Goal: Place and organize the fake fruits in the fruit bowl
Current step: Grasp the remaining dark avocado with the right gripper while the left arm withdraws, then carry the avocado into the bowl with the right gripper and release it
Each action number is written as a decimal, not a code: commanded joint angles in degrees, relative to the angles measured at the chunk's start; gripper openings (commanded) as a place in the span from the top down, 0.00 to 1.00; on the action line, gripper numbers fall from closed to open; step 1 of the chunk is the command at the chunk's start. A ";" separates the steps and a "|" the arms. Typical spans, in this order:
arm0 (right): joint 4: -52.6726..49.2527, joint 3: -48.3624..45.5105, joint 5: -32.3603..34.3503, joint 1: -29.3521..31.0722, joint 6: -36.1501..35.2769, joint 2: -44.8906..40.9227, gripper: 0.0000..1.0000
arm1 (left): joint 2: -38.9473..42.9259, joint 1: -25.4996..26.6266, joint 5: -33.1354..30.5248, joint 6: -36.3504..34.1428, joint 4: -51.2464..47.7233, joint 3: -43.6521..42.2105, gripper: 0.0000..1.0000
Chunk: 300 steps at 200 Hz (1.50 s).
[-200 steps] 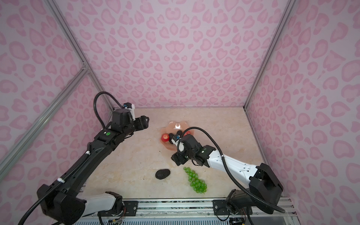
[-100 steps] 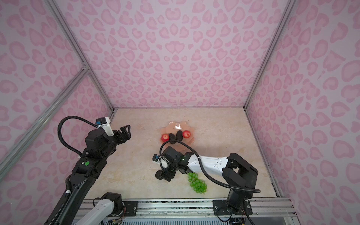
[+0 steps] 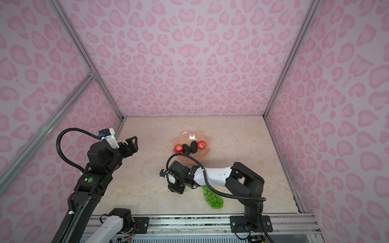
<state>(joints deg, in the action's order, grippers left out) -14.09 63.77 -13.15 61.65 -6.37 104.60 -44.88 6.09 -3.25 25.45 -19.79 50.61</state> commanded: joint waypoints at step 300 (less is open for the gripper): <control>-13.92 44.58 15.25 -25.30 -26.97 26.81 0.43 | -1.96 -1.00 46.75 -11.37 -3.67 1.93 0.13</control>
<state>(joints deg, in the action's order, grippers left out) -27.03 109.23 4.23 36.07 -32.75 131.57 -46.68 5.08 43.20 14.98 -22.87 51.64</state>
